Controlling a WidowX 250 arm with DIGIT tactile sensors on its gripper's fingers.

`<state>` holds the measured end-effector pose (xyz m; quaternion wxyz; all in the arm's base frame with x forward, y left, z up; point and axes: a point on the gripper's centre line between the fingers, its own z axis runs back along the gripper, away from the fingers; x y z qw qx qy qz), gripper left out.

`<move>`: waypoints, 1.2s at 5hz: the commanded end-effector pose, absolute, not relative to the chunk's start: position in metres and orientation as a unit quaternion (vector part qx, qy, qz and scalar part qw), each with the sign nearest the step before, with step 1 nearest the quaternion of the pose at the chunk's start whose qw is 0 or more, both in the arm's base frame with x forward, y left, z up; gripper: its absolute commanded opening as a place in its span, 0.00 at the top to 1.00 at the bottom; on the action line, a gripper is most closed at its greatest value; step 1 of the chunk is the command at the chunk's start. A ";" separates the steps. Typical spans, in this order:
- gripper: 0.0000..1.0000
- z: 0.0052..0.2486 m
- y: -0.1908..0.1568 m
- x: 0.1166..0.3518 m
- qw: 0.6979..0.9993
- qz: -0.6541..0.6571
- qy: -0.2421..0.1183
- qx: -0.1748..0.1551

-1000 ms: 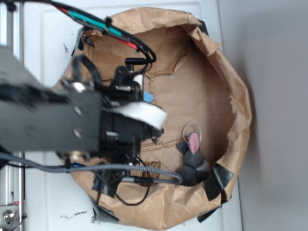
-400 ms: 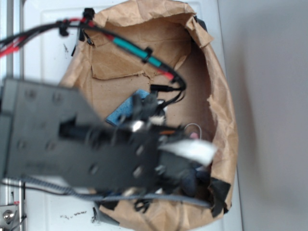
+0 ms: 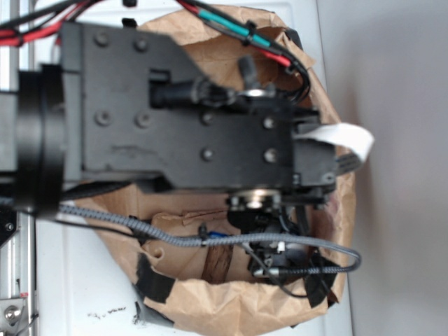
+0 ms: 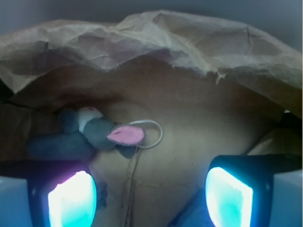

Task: Grab the gray animal.

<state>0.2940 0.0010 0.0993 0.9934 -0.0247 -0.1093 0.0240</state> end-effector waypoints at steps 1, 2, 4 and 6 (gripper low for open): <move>0.00 0.101 -0.005 0.300 0.968 0.143 -0.129 -0.160; 0.00 0.102 -0.011 0.305 0.952 0.222 -0.130 -0.168; 0.00 0.086 -0.047 0.314 0.940 0.264 -0.115 -0.181; 0.00 0.046 -0.088 0.335 0.959 0.200 -0.100 -0.172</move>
